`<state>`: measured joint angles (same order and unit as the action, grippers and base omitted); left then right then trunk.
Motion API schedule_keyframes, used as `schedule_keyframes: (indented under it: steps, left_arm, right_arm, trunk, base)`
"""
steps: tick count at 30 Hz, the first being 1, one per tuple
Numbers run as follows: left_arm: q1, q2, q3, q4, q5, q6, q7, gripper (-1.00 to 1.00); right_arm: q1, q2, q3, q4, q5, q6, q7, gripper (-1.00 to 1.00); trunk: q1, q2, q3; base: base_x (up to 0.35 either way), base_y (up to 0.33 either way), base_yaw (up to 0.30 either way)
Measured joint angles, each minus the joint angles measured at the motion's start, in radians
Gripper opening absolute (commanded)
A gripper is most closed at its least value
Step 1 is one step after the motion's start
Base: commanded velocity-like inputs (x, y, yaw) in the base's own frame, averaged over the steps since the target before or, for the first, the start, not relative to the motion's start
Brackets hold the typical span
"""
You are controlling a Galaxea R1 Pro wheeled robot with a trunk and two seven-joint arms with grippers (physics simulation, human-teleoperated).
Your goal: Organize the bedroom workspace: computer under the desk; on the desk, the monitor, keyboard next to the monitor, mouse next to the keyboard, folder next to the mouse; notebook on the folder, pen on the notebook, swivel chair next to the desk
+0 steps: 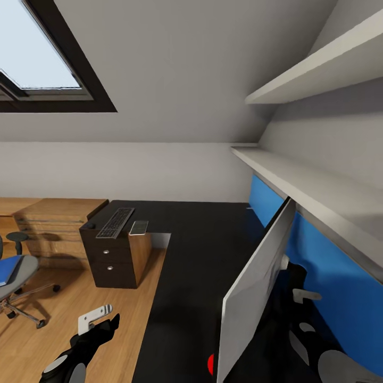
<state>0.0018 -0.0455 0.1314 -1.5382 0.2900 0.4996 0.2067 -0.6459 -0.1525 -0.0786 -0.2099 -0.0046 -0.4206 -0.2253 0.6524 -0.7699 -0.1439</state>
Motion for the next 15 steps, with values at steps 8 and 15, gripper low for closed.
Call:
schedule_keyframes:
  steps: [8, 15]
  left_arm:
    - [0.000, 0.000, 0.000, 0.000, 0.000, 0.000, 0.000, 1.00]
    - [0.000, 0.000, 0.000, 0.000, 0.000, 0.001, 0.000, 1.00]
  right_arm:
    - [0.001, -0.001, 0.015, 0.010, -0.020, -0.007, -0.031, 1.00]
    - [0.001, -0.001, 0.015, 0.010, -0.020, -0.007, -0.031, 1.00]
  trunk:
    - [0.000, 0.001, 0.000]
    - [0.000, 0.001, 0.000]
  base:
    - [0.000, 0.000, 0.000]
    - [0.000, 0.000, 0.000]
